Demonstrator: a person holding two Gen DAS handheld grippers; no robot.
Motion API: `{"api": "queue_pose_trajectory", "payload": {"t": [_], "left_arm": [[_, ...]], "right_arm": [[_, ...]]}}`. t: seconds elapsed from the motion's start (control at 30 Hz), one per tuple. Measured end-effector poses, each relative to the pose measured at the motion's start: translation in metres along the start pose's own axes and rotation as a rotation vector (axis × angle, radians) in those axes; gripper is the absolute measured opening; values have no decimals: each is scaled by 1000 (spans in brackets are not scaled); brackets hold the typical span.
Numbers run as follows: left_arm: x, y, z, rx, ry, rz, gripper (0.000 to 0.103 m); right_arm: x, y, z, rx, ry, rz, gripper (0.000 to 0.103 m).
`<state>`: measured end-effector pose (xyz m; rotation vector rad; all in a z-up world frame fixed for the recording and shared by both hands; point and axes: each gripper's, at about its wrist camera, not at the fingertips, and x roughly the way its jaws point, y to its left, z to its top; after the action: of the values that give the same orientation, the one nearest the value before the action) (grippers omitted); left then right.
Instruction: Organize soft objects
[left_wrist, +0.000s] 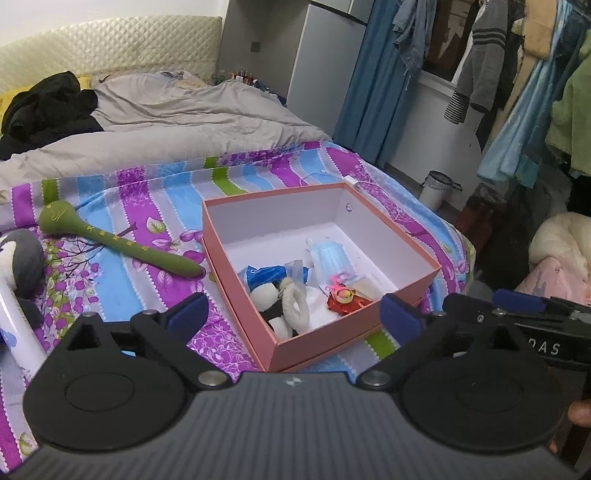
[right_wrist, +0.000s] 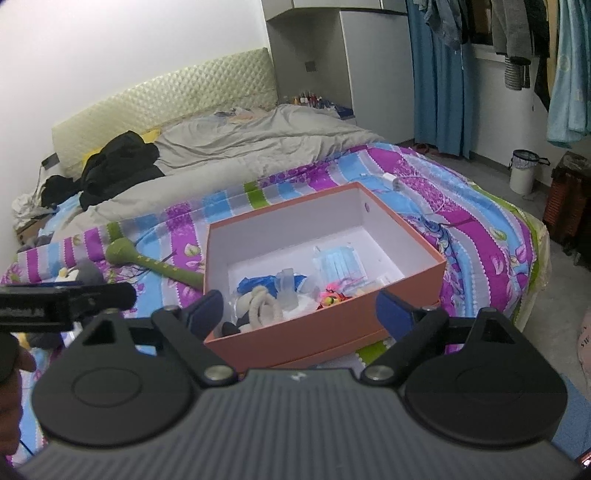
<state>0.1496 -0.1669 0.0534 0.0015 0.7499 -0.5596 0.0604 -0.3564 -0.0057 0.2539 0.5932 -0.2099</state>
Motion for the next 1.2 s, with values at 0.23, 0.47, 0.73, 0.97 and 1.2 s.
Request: {"api": "queue_pose_trajectory", "payload": {"t": [0.23, 0.47, 0.73, 0.97, 1.2], "left_arm": [[2, -1, 2, -8, 6, 20, 103], [0, -3, 2, 0, 0, 25, 103], [-1, -12, 0, 23, 13, 35, 103], [-2, -11, -3, 4, 18, 35, 103], [-6, -11, -2, 2, 12, 38, 103]], "right_arm": [[-3, -3, -1, 12, -24, -5, 103], [-7, -4, -3, 9, -28, -20, 103], [-9, -6, -3, 9, -32, -23, 103], [-10, -5, -4, 8, -29, -25, 103], [-15, -7, -7, 7, -36, -27, 103]]}}
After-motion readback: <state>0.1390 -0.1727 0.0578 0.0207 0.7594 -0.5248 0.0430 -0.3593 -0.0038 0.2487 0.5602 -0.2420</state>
